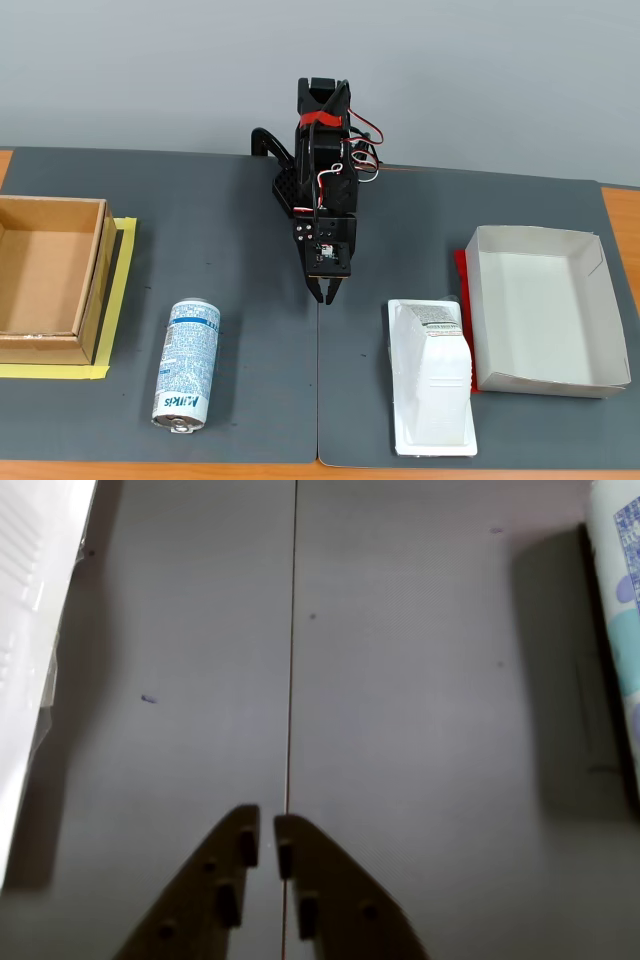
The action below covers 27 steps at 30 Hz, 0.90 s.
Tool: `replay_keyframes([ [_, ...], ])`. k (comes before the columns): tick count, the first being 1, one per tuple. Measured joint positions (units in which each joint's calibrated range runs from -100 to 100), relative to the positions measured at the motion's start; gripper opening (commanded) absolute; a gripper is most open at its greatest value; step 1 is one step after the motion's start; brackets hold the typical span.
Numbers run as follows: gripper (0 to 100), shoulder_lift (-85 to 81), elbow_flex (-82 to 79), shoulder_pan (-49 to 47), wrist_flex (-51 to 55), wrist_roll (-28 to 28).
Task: Pick the sandwich and put it in the gray box
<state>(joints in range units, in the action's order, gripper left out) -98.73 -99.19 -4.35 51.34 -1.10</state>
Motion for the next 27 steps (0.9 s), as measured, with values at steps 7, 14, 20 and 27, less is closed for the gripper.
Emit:
replay_keyframes([
  [7,2,0.0,0.0,0.0,0.0,0.0],
  [14,2,0.0,0.0,0.0,0.0,0.0],
  [20,2,0.0,0.0,0.0,0.0,0.0],
  [27,2,1.4,1.8,-0.2,0.0,0.0],
])
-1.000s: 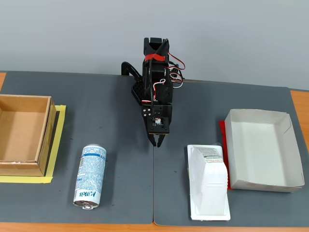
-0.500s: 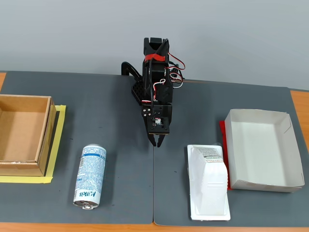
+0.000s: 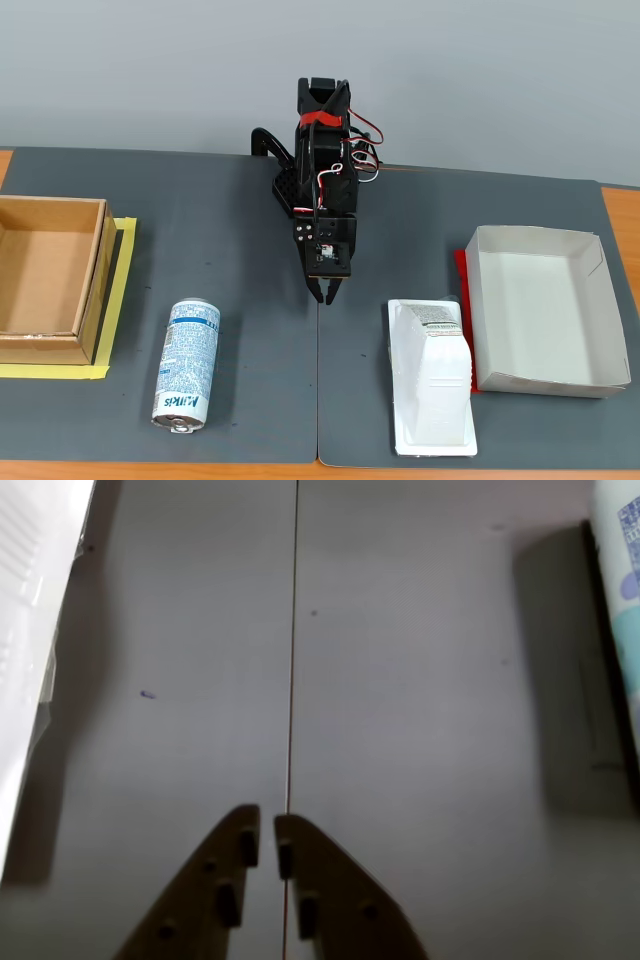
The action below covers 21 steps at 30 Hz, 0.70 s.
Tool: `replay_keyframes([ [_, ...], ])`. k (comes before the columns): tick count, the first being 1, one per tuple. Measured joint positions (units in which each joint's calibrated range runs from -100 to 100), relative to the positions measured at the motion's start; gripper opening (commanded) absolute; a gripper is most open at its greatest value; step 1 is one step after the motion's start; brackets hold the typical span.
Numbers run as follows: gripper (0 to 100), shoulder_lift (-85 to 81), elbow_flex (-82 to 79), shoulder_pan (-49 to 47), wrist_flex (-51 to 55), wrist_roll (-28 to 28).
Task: Pick the sandwich and put it in the gray box
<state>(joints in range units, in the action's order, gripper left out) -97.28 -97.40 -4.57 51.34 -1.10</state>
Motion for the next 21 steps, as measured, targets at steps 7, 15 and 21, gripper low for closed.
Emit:
replay_keyframes([
  [7,2,13.8,8.4,-0.7,0.0,0.0],
  [15,2,28.2,21.3,-6.6,-2.9,0.2],
  [21,2,36.8,33.1,-12.4,-2.9,1.4],
])
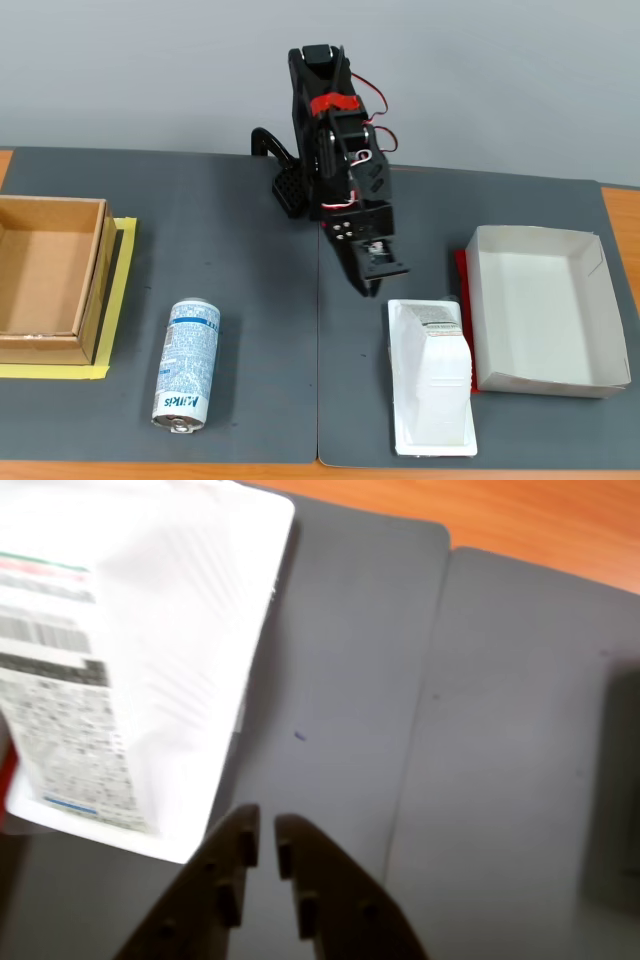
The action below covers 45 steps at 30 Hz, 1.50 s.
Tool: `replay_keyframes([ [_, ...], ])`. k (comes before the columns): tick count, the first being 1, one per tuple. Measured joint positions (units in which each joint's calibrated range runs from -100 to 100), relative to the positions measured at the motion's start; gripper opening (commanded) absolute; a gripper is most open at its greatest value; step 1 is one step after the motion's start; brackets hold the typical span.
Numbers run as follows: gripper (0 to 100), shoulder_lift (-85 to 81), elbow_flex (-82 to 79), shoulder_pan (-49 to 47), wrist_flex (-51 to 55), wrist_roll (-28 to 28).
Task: Pick the sandwich and put it in the gray box
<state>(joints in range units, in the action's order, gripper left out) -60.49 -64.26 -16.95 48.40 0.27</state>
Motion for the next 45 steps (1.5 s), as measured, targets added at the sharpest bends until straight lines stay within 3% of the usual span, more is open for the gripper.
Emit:
replay_keyframes([
  [19,2,33.0,36.6,-8.5,0.0,10.5],
  [27,2,41.7,43.8,-10.9,0.3,12.4],
  [34,2,48.7,51.5,-11.6,7.6,15.2],
  [45,2,49.4,53.5,-11.7,9.0,15.6],
])
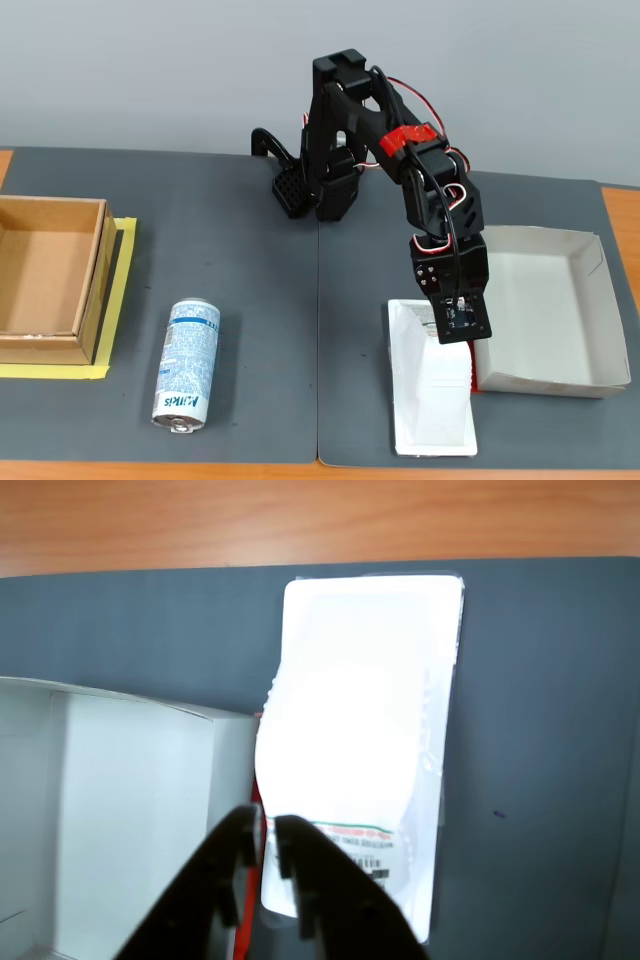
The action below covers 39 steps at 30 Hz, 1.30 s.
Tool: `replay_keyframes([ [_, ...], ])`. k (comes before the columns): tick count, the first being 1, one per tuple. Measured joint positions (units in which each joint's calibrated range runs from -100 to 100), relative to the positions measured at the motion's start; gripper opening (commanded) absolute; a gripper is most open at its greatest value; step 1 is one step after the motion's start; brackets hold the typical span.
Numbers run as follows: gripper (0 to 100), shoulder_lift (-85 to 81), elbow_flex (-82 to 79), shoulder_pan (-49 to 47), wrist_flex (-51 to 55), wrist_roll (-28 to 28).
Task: Pick the sandwich and put it in the gray box
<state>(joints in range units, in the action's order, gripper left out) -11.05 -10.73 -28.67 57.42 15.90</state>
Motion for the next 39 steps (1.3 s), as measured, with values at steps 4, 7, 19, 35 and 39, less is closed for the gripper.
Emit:
replay_keyframes([
  [4,2,0.0,0.0,-0.4,0.0,0.0],
  [7,7,0.0,0.0,-1.1,0.0,0.0],
  [19,28,0.0,0.0,-1.5,0.0,-1.3],
  [35,28,0.7,0.0,-1.7,0.0,-4.2],
  [39,28,0.7,-0.9,-1.7,0.0,-5.4],
])
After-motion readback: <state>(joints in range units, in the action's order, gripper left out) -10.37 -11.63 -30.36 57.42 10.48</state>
